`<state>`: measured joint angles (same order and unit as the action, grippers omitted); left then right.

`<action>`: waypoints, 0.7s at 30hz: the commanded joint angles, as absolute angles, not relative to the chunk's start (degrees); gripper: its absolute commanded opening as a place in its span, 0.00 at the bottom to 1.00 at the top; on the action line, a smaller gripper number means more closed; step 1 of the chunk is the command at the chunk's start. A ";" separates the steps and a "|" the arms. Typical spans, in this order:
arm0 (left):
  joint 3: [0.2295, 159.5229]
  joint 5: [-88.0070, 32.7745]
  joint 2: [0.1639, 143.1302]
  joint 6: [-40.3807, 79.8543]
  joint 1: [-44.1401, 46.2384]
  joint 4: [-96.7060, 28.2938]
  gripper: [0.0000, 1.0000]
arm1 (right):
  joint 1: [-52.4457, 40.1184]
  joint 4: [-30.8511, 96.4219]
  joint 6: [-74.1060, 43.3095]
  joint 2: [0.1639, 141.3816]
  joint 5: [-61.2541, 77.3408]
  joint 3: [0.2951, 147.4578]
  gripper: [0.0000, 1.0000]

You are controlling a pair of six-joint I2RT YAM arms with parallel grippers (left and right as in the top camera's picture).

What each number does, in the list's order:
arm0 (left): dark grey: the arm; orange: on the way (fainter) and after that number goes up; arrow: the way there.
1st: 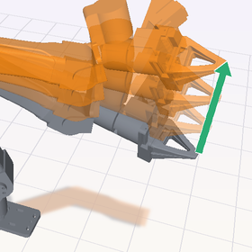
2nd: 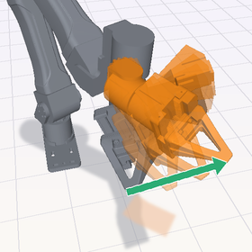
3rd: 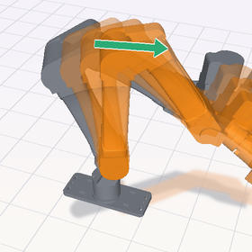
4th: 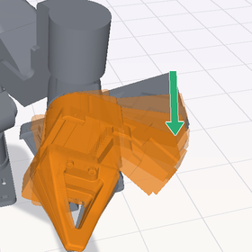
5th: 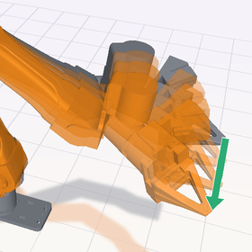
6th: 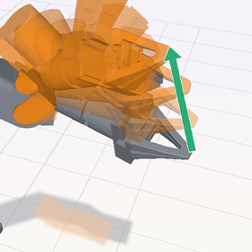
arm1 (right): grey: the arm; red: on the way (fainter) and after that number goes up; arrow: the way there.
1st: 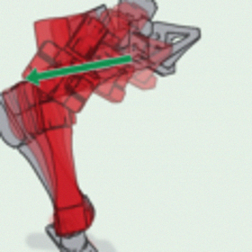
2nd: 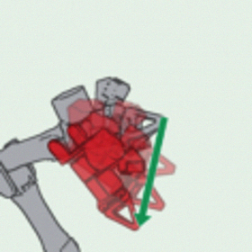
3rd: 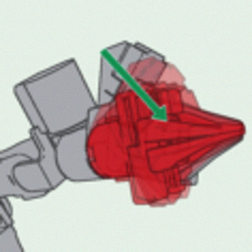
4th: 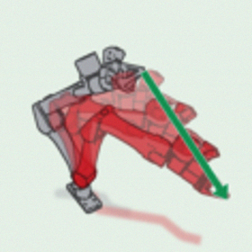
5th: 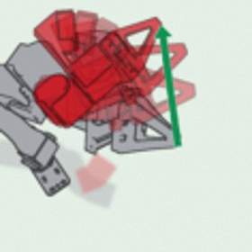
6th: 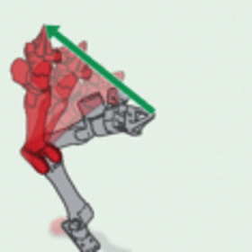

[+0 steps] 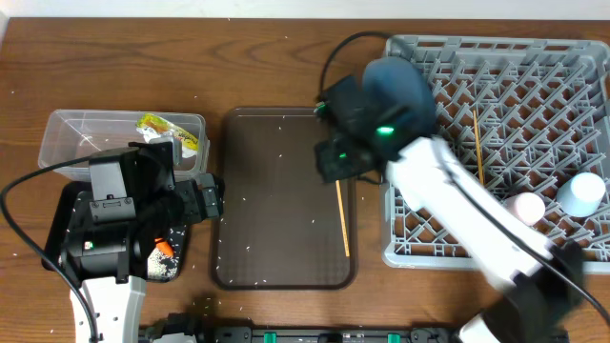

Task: Sort waste into correct bins and load items into the dishwasher rack

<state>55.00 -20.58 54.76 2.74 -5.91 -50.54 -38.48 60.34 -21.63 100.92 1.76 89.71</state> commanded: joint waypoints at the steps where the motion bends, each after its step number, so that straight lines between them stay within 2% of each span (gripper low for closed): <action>1: 56.31 -19.86 54.65 2.17 -6.20 -50.54 0.98 | -39.97 60.49 -29.71 107.33 -2.35 88.64 0.47; 3: 56.31 -19.88 54.65 2.17 -6.20 -50.54 0.98 | -40.32 60.36 -31.73 110.85 -2.35 88.64 0.43; 15: 56.31 -19.88 54.65 2.17 -6.20 -50.52 0.98 | -39.16 57.45 -35.11 123.94 -1.98 88.64 0.43; 19: 56.31 -19.88 54.65 2.17 -6.20 -50.52 0.98 | -38.65 57.41 -35.07 124.84 -0.60 88.64 0.32; 21: 56.31 -19.86 54.65 2.17 -6.20 -50.54 0.98 | -38.63 57.36 -34.85 124.49 -0.05 88.75 0.09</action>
<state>55.00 -20.58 54.76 2.74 -5.91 -50.54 -39.53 57.39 -34.11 123.15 -0.23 88.86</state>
